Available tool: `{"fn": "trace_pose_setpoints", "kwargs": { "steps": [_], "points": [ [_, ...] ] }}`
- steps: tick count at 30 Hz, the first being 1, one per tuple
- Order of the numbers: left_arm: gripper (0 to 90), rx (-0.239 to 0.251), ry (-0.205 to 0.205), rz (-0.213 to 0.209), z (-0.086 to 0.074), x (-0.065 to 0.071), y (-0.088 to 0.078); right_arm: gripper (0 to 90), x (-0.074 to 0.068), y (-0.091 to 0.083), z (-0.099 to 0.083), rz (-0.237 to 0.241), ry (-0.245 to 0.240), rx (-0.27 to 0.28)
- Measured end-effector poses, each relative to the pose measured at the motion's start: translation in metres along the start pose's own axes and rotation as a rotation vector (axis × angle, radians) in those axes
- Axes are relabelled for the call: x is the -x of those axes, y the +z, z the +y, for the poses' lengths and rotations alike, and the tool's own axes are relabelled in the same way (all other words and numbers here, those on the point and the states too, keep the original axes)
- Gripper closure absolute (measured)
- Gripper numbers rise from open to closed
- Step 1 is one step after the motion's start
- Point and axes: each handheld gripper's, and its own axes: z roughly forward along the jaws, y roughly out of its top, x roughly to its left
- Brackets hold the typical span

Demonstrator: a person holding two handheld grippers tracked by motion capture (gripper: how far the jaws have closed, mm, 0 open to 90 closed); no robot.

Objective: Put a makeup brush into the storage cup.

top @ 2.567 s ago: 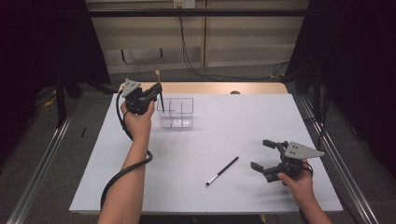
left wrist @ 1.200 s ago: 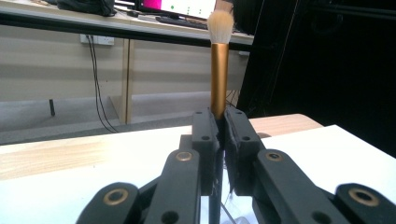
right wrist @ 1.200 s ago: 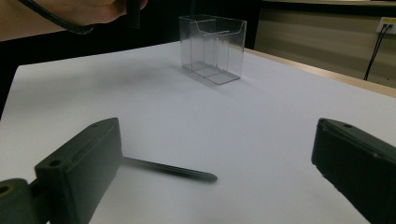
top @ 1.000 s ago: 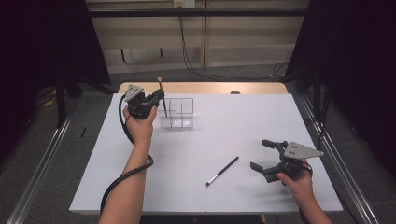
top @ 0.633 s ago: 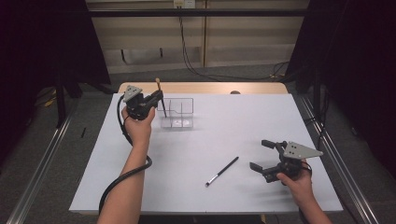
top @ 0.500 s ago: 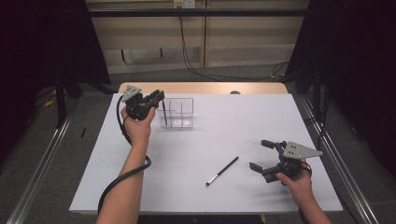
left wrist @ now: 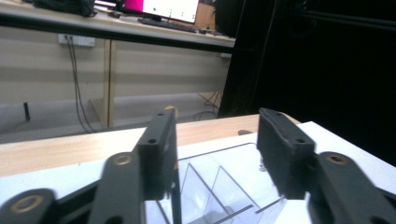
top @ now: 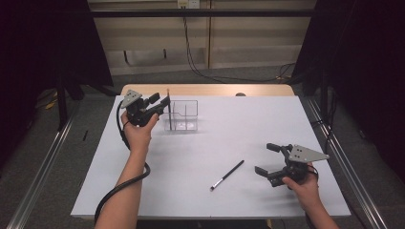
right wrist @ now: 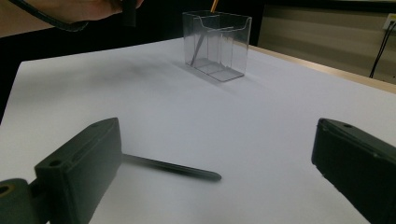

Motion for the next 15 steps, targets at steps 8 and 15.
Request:
{"fn": "trace_pose_setpoints", "kwargs": {
  "steps": [8,15],
  "points": [
    [37.8,0.022,0.015,-0.029,-0.0017,0.0017,-0.0042,1.3,-0.0004,0.0004,-0.0001,0.004,0.001,-0.002],
    [35.2,0.009,0.032,-0.063,-0.0006,0.0031,-0.0081,1.3,-0.0008,0.0005,0.0000,0.005,-0.003,-0.006]
  ]
}}
